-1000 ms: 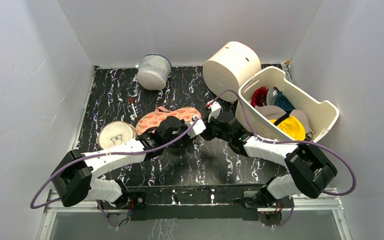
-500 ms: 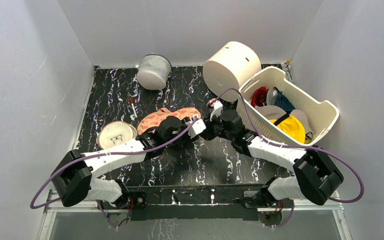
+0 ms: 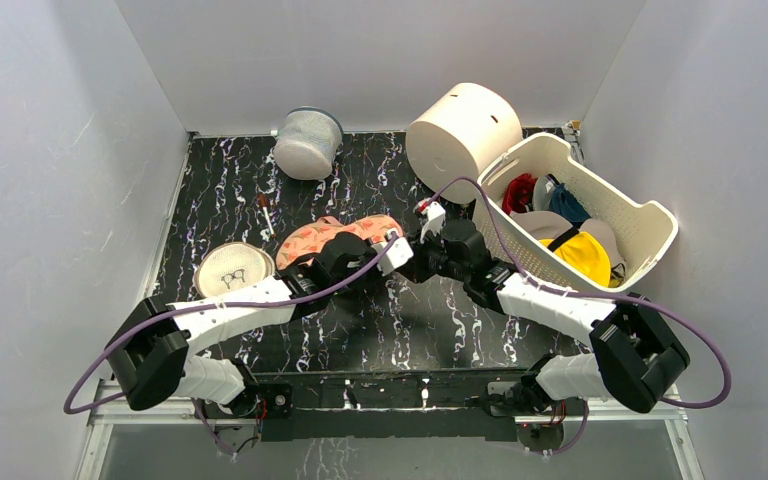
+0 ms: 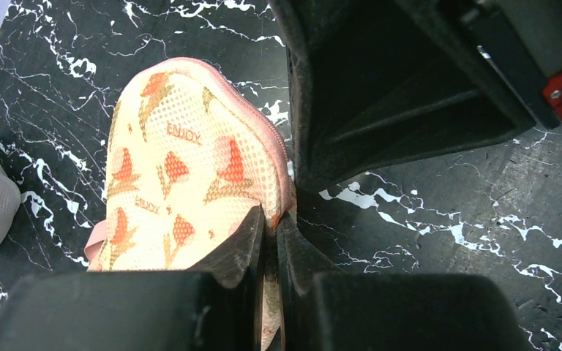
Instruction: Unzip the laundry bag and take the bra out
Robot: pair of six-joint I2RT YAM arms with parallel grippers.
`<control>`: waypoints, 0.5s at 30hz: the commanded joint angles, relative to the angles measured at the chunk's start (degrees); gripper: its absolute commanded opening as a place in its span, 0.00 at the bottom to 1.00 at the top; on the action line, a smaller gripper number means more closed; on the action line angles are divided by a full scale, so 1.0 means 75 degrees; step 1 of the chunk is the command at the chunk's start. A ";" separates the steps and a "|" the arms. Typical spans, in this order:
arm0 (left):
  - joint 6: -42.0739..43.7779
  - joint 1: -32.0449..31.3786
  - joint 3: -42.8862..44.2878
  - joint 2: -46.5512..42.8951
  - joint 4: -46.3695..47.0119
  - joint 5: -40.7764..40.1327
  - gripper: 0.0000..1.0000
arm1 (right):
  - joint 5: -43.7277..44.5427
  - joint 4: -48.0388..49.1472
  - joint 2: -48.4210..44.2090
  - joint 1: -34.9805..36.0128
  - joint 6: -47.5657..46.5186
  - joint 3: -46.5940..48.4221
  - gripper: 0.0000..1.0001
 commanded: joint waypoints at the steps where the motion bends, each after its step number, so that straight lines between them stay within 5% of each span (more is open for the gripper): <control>1: -0.0034 -0.0007 0.0205 -0.0392 0.0187 0.0416 0.00 | 0.0192 0.0633 -0.0063 -0.0024 -0.0053 0.0455 0.02; 7: -0.0210 -0.0014 0.0152 -0.0559 0.0215 0.0777 0.00 | 0.0146 0.1201 0.0181 -0.0018 0.0123 0.0412 0.17; 15: -0.0211 -0.0016 0.0118 -0.0748 0.0216 0.0727 0.00 | 0.0287 0.1620 0.0084 -0.0024 0.0194 0.0118 0.23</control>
